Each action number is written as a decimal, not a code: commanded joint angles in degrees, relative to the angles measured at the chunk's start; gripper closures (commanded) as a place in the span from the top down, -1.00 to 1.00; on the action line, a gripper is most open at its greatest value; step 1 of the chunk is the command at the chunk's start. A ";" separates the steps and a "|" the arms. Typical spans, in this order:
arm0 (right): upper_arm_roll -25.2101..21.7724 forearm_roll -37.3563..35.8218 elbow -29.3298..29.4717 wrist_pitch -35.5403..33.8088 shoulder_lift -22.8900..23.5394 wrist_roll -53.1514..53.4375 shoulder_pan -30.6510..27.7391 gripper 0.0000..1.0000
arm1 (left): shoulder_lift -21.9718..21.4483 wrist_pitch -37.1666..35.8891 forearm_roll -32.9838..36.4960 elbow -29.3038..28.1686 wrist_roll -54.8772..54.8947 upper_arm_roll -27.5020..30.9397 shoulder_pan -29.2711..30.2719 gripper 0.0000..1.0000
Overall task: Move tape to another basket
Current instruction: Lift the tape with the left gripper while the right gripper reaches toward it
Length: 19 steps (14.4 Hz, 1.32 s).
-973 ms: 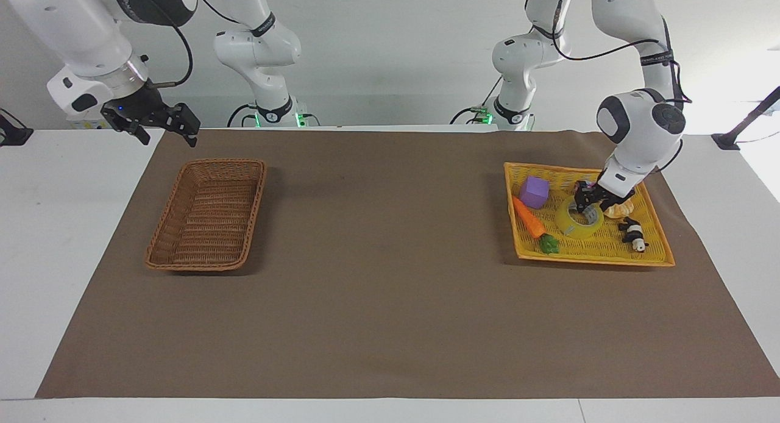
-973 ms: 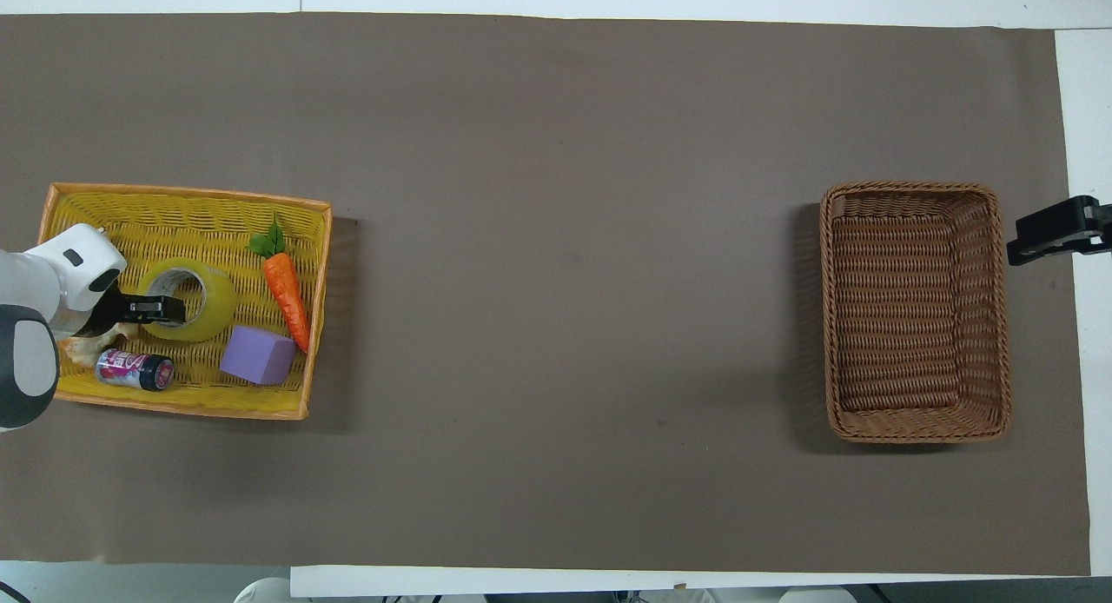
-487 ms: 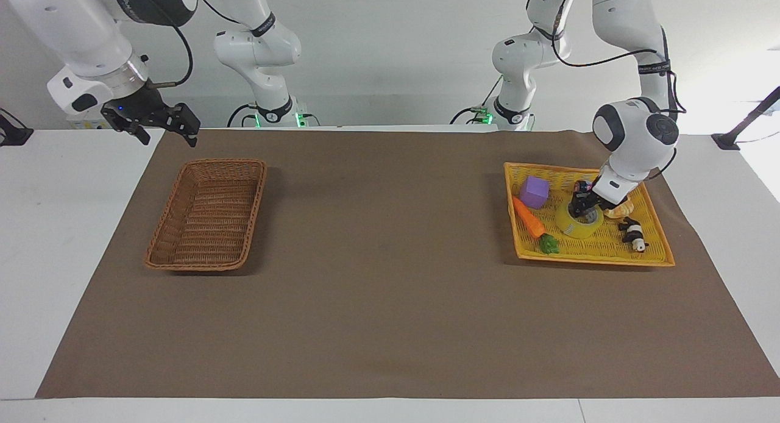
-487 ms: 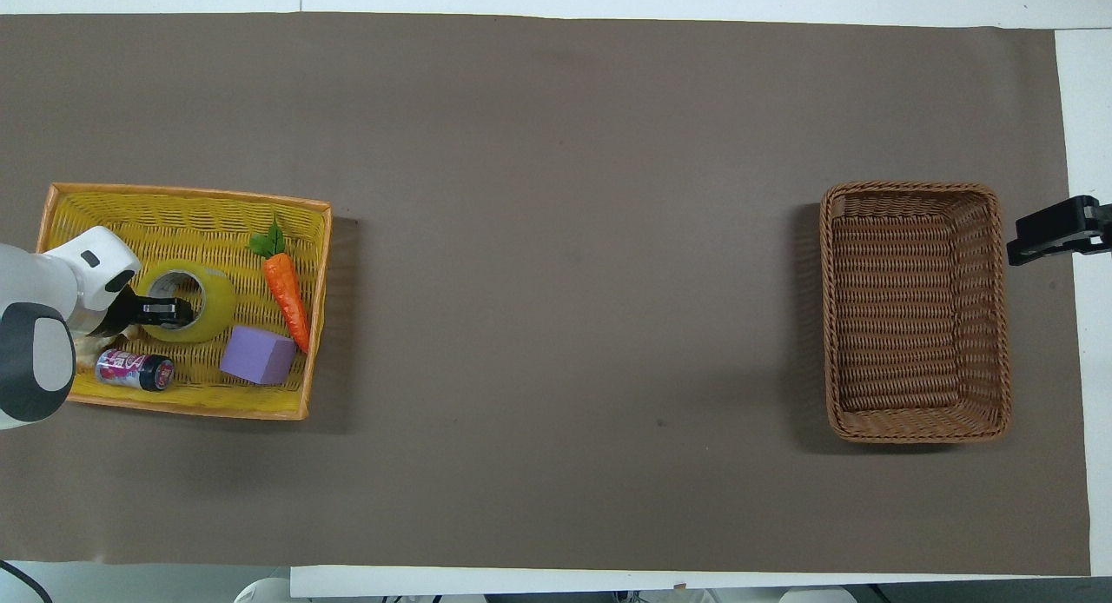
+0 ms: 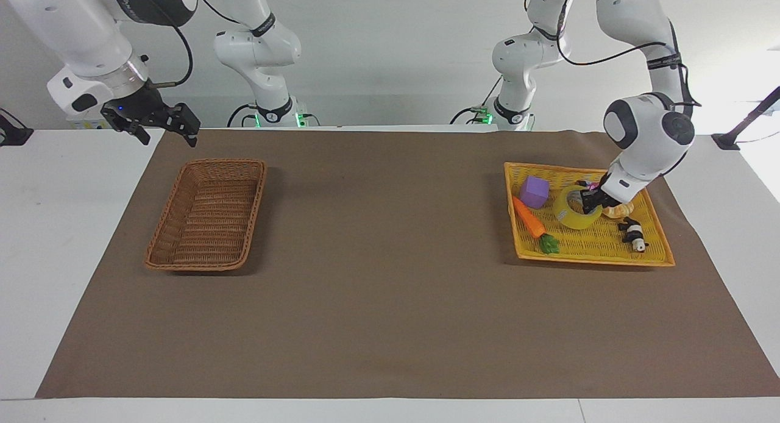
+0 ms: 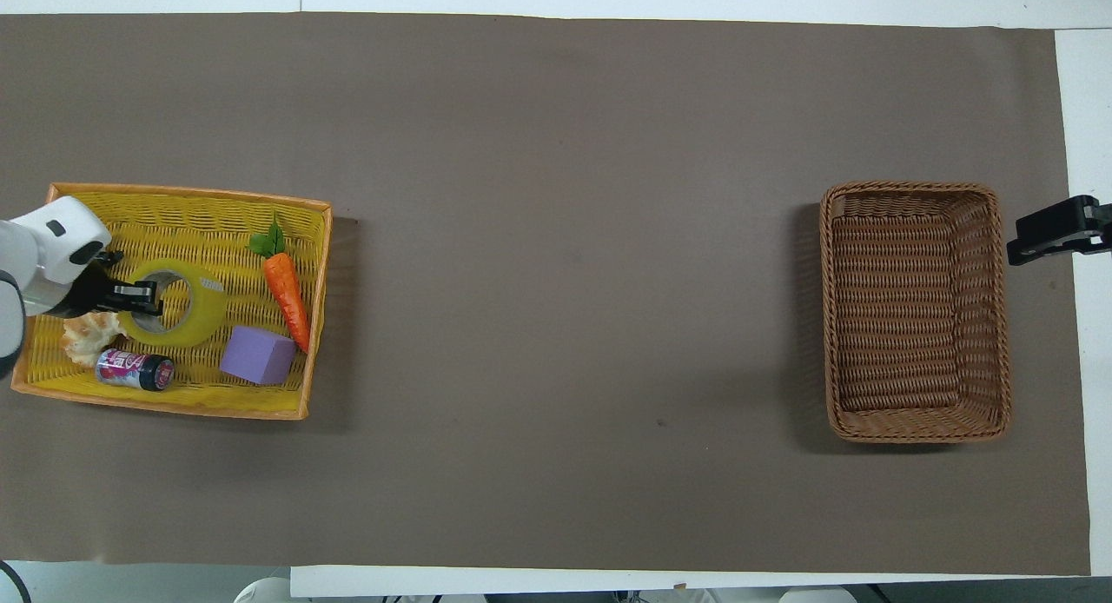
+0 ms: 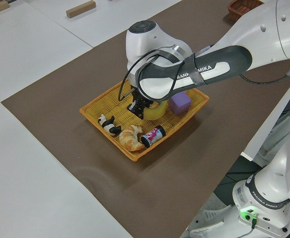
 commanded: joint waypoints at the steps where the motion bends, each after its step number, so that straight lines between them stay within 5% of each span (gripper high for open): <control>1: 0.10 -0.67 -0.96 -0.25 -0.97 -1.16 -0.06 0.99 | -0.76 -15.96 0.01 11.55 -3.11 0.03 -4.07 -1.00; 4: 0.10 -0.67 -0.96 -0.25 -0.97 -1.16 -0.06 0.99 | -1.81 -17.95 -4.71 14.04 -14.58 -0.24 -14.58 -1.00; 8: 0.10 -0.67 -0.96 -0.26 -0.97 -1.16 -0.06 0.99 | -1.73 -7.50 -12.21 13.69 -33.94 -0.24 -28.40 -1.00; 15: 0.71 -0.41 -1.14 -2.62 -1.23 -3.25 0.55 0.99 | -1.55 -5.82 -18.89 14.57 -36.61 -0.33 -34.84 -0.86; 19: 0.89 20.38 -4.56 5.09 -1.41 -10.21 1.07 0.99 | -1.73 -5.02 -18.89 14.04 -36.78 -0.33 -34.84 -0.94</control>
